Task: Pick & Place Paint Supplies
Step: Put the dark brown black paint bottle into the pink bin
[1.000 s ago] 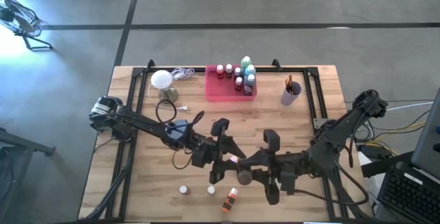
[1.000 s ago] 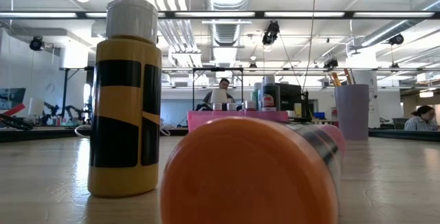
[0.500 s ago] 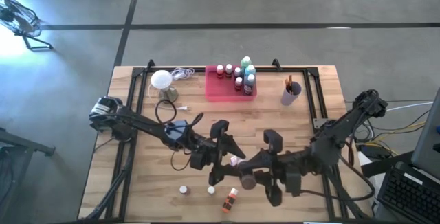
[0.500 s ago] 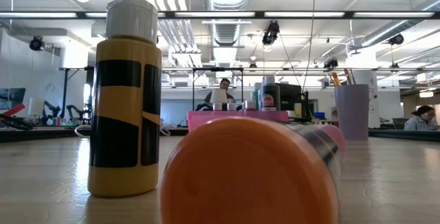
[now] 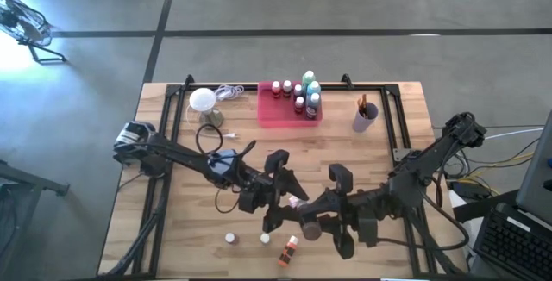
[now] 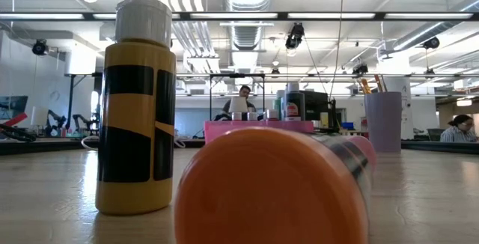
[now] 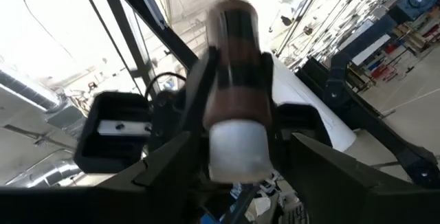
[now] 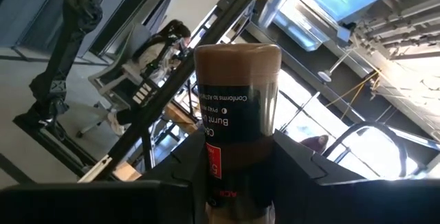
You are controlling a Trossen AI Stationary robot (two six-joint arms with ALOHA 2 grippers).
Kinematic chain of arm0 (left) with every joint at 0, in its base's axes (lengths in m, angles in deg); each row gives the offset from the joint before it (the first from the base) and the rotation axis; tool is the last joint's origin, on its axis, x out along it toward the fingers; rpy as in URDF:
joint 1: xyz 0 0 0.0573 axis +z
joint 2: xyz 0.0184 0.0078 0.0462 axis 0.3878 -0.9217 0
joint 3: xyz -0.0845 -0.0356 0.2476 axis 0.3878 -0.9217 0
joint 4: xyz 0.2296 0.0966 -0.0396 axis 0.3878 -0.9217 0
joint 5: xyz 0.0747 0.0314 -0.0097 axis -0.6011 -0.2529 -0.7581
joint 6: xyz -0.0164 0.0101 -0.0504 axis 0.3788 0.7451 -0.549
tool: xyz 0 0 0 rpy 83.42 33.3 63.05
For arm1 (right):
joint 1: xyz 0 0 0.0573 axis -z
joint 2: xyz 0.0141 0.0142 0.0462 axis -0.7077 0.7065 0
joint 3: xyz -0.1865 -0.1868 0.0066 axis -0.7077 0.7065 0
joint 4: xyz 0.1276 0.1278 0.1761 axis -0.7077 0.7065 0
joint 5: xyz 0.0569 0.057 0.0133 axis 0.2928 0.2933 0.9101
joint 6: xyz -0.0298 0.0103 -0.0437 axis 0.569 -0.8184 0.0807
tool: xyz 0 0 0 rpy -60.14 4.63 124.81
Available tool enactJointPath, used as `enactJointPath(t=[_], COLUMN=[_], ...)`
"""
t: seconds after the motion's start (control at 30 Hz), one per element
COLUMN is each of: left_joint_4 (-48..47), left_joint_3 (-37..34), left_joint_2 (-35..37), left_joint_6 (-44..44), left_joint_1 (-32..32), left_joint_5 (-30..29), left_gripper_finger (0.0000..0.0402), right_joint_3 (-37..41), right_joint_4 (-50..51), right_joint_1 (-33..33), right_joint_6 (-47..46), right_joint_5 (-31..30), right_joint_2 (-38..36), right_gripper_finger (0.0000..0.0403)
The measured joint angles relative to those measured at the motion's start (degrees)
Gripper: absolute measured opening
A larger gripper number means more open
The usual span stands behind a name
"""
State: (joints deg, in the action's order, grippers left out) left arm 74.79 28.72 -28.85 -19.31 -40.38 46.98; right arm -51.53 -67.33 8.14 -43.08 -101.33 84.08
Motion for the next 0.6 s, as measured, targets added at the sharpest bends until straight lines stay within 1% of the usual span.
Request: enactJointPath(t=[0.23, 0.6], left_joint_4=[-0.8, -0.9], left_joint_3=[0.1, 1.4], left_joint_2=[-0.7, -0.7], left_joint_6=[1.1, 0.2], left_joint_1=[0.0, 0.0], left_joint_5=[0.2, 0.9], left_gripper_finger=[0.0238, 0.0236], right_joint_3=[0.0, 0.0], right_joint_4=[0.7, 1.4], right_joint_1=[0.1, 0.1], right_joint_6=[-0.4, -0.6], right_joint_5=[0.1, 0.1], right_joint_2=[0.0, 0.0], right_gripper_finger=[0.0107, 0.0107])
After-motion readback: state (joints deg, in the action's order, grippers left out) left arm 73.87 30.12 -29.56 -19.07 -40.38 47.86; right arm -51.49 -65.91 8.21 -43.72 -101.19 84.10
